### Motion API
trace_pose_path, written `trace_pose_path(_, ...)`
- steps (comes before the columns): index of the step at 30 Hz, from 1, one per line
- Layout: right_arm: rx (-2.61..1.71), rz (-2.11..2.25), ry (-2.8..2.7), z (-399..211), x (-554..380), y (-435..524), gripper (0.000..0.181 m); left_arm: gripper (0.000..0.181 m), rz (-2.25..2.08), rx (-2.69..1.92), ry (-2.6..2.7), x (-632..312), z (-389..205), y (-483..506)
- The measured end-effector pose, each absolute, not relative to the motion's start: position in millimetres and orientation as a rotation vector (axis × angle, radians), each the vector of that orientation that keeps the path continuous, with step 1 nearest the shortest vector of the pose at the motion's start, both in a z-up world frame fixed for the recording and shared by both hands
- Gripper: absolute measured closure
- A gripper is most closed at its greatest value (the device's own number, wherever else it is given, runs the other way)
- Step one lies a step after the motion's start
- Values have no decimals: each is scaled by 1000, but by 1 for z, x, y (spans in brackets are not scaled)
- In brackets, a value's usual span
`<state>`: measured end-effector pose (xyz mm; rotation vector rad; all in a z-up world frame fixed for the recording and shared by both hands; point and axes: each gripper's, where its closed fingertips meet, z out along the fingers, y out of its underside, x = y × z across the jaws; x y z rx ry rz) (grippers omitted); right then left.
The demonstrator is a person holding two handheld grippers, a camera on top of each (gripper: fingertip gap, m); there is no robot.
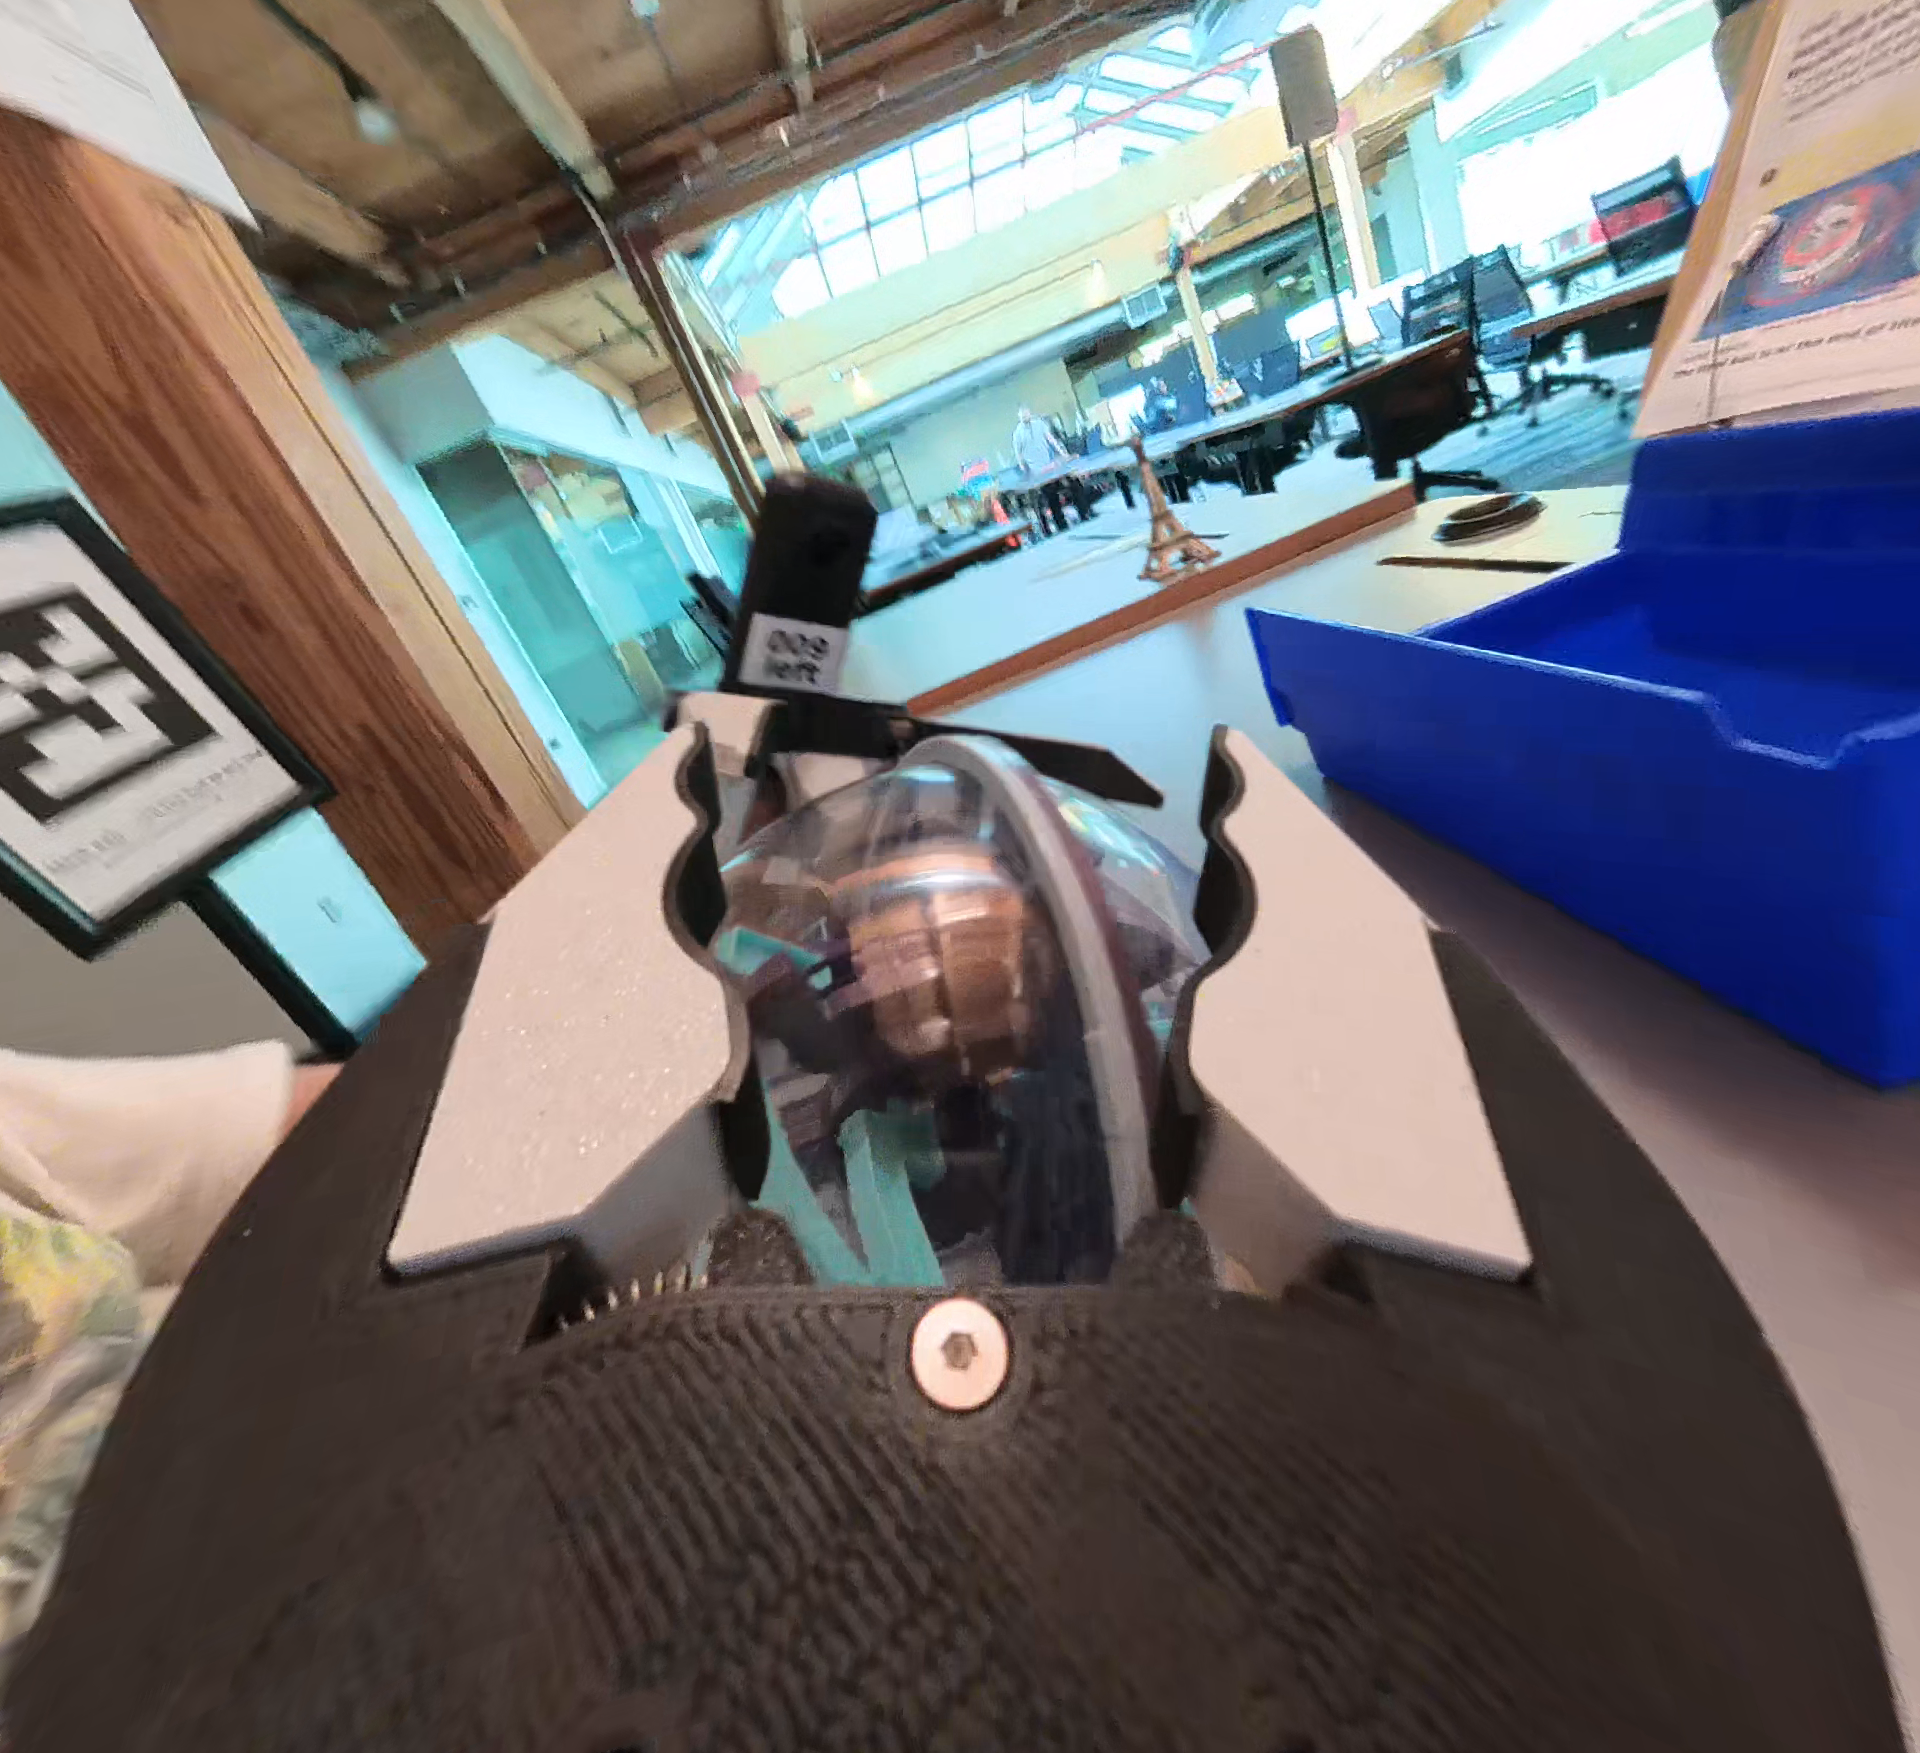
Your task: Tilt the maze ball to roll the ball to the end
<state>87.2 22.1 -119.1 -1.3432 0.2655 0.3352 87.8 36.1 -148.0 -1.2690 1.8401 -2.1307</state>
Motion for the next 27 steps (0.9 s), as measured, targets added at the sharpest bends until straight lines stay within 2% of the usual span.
trace_pose_path(4, -1426, 153, 151, -127, 77, 33, 67, 47, -2043, -1120, 1827, 90, -152, 33)
trace_pose_path(9, -1493, 67, 99, -138, 77, 35, 51, 44, -2069, -1030, 1820, 87, -161, 31)
trace_pose_path(15, -1496, 92, 150, -151, 86, 39, 51, 28, -2160, -1117, 1758, 100, -174, 37)
trace_pose_path(19, -1472, 57, 134, -150, 88, 35, 63, 28, -2203, -1038, 1704, 98, -168, 39)
trace_pose_path(21, -1393, 120, 127, -134, 80, 33, 65, 31, -2276, -914, 1664, 88, -152, 40)
trace_pose_path(22, -1315, 164, 143, -119, 78, 30, 62, 26, -2331, -802, 1660, 76, -141, 39)
trace_pose_path(23, -1260, 175, 157, -105, 77, 25, 72, 24, -2350, -720, 1629, 68, -128, 40)
trace_pose_path(25, -1157, 184, 152, -77, 70, 16, 68, 24, -2334, -599, 1560, 56, -103, 45)
trace_pose_path(27, -1057, 176, 105, -46, 54, 6, 70, 30, -2352, -471, 1467, 40, -75, 51)
